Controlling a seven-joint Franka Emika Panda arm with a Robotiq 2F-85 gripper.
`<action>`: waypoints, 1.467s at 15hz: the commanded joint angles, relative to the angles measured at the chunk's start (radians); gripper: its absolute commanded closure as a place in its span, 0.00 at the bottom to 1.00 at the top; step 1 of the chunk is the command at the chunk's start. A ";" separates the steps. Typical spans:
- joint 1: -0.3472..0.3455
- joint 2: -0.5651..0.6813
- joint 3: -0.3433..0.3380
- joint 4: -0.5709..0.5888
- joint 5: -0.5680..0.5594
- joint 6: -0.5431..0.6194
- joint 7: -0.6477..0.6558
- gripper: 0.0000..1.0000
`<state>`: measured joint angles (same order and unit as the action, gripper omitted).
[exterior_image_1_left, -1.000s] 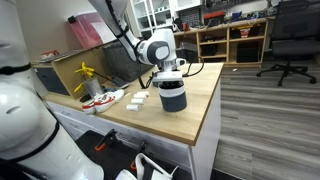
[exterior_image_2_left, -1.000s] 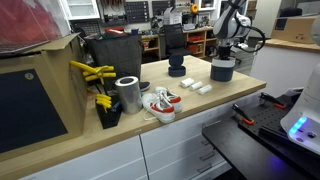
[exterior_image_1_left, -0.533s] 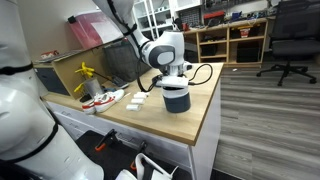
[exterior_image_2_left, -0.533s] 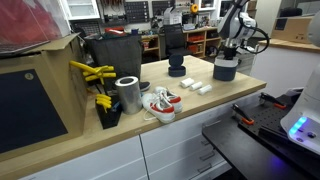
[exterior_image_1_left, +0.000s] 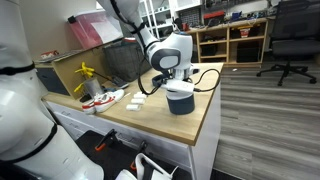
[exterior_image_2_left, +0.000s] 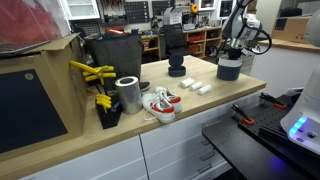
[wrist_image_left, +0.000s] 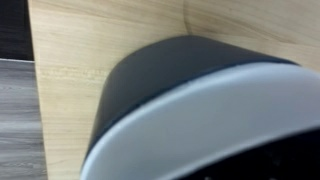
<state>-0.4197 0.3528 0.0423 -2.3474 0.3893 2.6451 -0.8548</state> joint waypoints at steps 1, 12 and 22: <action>-0.017 0.001 0.018 0.019 0.061 -0.008 -0.060 1.00; 0.026 0.081 0.031 0.053 0.064 0.021 -0.042 0.46; 0.035 0.114 0.033 0.062 0.030 0.065 -0.029 0.80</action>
<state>-0.3936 0.4020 0.0709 -2.3104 0.4322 2.6820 -0.8801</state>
